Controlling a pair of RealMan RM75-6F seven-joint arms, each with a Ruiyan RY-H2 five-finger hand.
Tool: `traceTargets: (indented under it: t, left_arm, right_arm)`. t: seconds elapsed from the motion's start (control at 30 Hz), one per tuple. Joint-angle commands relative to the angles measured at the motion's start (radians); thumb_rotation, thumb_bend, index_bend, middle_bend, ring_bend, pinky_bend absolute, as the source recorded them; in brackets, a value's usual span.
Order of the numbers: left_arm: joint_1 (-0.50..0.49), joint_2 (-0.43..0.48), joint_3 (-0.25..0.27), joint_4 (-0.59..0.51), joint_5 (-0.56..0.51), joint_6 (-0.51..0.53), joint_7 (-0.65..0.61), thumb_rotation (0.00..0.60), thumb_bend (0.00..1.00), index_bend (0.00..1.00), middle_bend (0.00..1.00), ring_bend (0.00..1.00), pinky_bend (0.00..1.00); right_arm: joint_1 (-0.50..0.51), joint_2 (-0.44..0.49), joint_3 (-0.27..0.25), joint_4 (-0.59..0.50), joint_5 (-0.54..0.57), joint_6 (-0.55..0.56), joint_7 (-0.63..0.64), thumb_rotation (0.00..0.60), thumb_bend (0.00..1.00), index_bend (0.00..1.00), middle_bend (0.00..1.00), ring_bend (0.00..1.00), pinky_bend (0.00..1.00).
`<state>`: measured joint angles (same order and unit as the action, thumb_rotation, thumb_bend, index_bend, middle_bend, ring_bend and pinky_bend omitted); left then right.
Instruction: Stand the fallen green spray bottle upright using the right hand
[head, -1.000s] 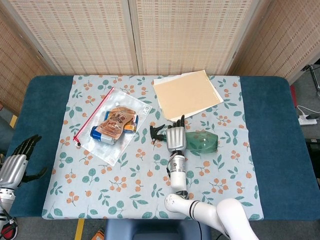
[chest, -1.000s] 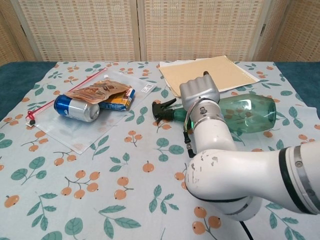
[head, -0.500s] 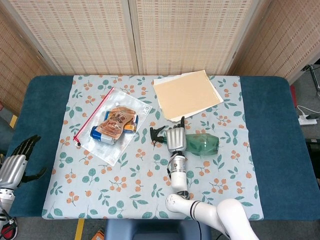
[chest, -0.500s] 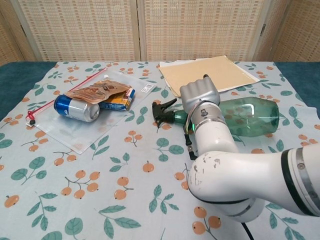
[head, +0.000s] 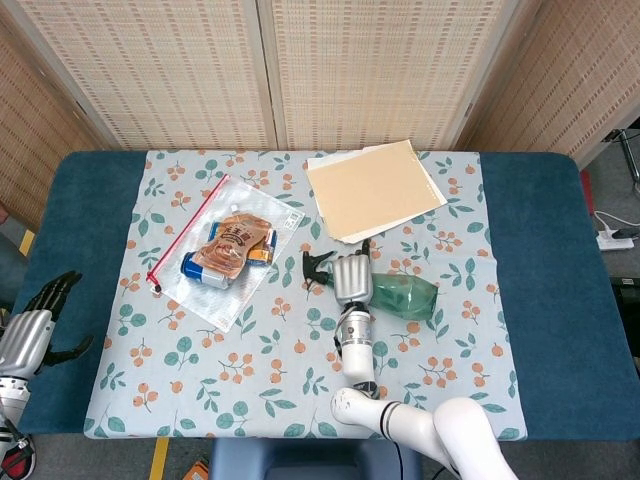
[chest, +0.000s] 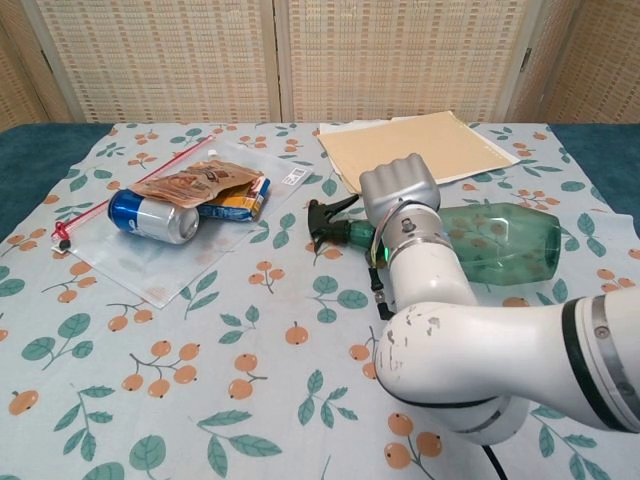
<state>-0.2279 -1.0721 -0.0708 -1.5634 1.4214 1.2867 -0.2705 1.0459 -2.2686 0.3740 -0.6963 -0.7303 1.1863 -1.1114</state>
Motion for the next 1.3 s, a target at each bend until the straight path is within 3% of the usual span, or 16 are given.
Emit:
traceTargets:
  t: [0.03, 0.43, 0.7, 0.8, 0.87, 1.07, 1.17, 1.3]
  left_arm:
    - [0.000, 0.000, 0.000, -0.001, -0.001, 0.000, 0.000, 0.600, 0.26, 0.00, 0.00, 0.03, 0.15]
    - [0.000, 0.000, -0.002, -0.002, -0.006, -0.004, 0.000, 0.600, 0.26, 0.00, 0.00, 0.03, 0.15]
    - [-0.001, -0.001, -0.004, -0.002, -0.010, -0.005, 0.006, 0.600, 0.26, 0.00, 0.00, 0.03, 0.15]
    - [-0.001, -0.003, -0.004, -0.003, -0.012, -0.004, 0.012, 0.600, 0.26, 0.00, 0.00, 0.03, 0.15]
    - [-0.001, -0.004, -0.005, -0.005, -0.016, -0.006, 0.017, 0.600, 0.26, 0.00, 0.00, 0.03, 0.15]
    - [0.000, -0.007, -0.006, -0.006, -0.023, -0.007, 0.029, 0.600, 0.26, 0.00, 0.00, 0.03, 0.15]
    - [-0.001, -0.009, -0.006, -0.006, -0.029, -0.011, 0.039, 0.600, 0.26, 0.00, 0.00, 0.03, 0.15]
    - [-0.001, -0.012, -0.009, -0.008, -0.036, -0.011, 0.050, 0.600, 0.26, 0.00, 0.00, 0.03, 0.15]
  right_arm:
    - [-0.009, 0.005, -0.002, 0.004, -0.030, -0.005, 0.020, 0.600, 0.18, 0.71, 0.56, 0.44, 0.18]
    - [-0.021, 0.073, 0.039, -0.126, -0.095, 0.023, 0.023, 0.600, 0.19, 0.74, 0.58, 0.46, 0.20]
    - [-0.057, 0.210, 0.071, -0.436, -0.211, 0.095, 0.157, 0.600, 0.19, 0.74, 0.59, 0.47, 0.20]
    - [-0.085, 0.276, 0.061, -0.551, -0.325, 0.113, 0.332, 0.600, 0.19, 0.74, 0.59, 0.47, 0.21]
    - [-0.111, 0.318, 0.040, -0.592, -0.436, 0.135, 0.513, 0.600, 0.19, 0.74, 0.59, 0.47, 0.21]
    - [-0.216, 0.385, -0.059, -0.573, -0.695, 0.259, 1.121, 0.600, 0.19, 0.74, 0.60, 0.44, 0.23]
    - [-0.277, 0.377, -0.081, -0.543, -0.723, 0.325, 1.357, 0.600, 0.19, 0.74, 0.60, 0.43, 0.23]
    - [-0.358, 0.374, -0.085, -0.566, -0.705, 0.382, 1.569, 0.600, 0.19, 0.74, 0.60, 0.41, 0.23]
